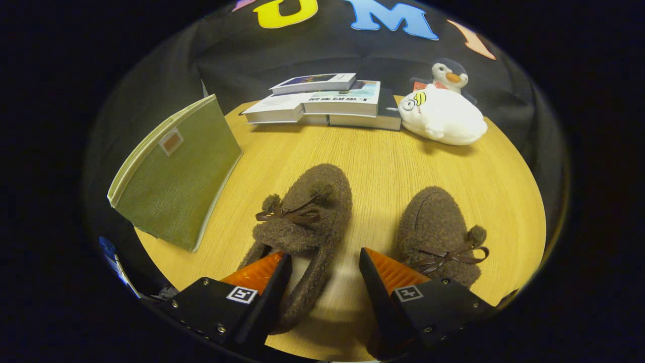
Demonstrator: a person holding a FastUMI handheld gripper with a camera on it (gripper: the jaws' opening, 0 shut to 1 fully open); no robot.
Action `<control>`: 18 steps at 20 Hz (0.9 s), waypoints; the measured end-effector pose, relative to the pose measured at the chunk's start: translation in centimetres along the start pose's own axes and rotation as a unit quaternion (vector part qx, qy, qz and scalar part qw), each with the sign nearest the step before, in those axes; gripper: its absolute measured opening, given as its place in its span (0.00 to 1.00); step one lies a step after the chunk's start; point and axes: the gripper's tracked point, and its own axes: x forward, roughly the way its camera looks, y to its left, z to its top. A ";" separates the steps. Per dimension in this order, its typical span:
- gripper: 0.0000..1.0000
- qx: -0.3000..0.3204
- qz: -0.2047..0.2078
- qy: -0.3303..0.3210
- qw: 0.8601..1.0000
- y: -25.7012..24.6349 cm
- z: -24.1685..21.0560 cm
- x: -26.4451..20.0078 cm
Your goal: Open the storage box then place both shoes into the box .Put the left shoe in first, then the right shoe, with the right side of both shoes facing outward in a uniform manner.
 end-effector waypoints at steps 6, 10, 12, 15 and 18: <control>0.39 0.061 0.022 0.018 0.998 0.9 0.0 1.1; 0.11 0.138 0.013 0.012 0.990 0.2 0.4 1.0; 0.00 0.160 0.008 0.012 0.987 -0.3 0.8 0.7; 0.00 0.191 0.029 0.007 0.981 0.6 2.0 -0.7; 0.00 0.213 0.039 -0.006 0.976 1.4 4.2 -2.4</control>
